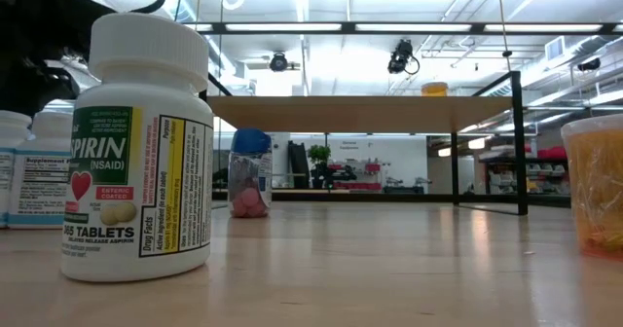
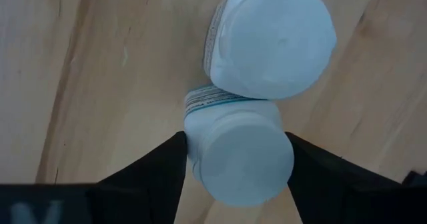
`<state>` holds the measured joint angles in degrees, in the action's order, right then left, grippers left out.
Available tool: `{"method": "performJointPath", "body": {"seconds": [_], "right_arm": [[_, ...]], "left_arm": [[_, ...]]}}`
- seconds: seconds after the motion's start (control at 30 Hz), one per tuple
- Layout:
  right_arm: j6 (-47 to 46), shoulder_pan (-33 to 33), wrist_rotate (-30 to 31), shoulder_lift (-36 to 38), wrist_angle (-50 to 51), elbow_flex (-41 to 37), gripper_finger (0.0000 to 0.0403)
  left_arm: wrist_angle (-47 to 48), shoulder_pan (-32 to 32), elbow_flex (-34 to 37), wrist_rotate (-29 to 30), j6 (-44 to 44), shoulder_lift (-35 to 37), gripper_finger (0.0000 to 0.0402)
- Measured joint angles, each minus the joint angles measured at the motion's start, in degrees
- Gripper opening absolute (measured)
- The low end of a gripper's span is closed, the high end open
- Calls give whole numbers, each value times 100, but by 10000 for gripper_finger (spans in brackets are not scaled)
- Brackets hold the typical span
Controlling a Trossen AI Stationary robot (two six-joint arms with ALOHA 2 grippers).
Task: Pick and place medicine bottles onto shelf by color
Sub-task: Put the left white pill bottle on the shelf
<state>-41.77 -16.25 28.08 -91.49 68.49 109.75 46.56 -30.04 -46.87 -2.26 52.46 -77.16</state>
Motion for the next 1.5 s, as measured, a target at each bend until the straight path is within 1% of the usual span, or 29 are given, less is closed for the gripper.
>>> {"method": "performJointPath", "body": {"seconds": [0.1, 0.23, 0.33, 0.4, 0.6, 0.87, 1.13, 1.37, 1.5], "right_arm": [[1, 0, 0, 1, 4, 0, 324], [1, 0, 0, -1, 9, 0, 324], [1, 0, -1, 1, 9, 0, 324], [1, 0, -2, 1, 9, 0, 324], [-5, 0, -2, 1, 8, 0, 324], [-161, 0, -2, 1, 9, 0, 324], [-309, 0, -2, 1, 0, 0, 324], [-730, 0, -2, 1, -9, 0, 324], [-820, 0, -3, 1, -8, 0, 324]], "left_arm": [[287, 2, -231, -85, 95, -22, 225], [996, 126, -833, -76, -80, -18, 204], [1496, 315, -1362, -68, -502, -18, 191], [1834, 497, -1723, -43, -843, -9, 189], [2445, 1269, -2697, 216, -1879, -9, 207], [2662, 2455, -3666, 236, -3544, -9, 194], [2677, 3618, -4349, 383, -5324, -161, 211], [2691, 4427, -4845, 378, -6601, -764, 200], [2667, 4774, -5243, 422, -7120, -1270, 207]]}}
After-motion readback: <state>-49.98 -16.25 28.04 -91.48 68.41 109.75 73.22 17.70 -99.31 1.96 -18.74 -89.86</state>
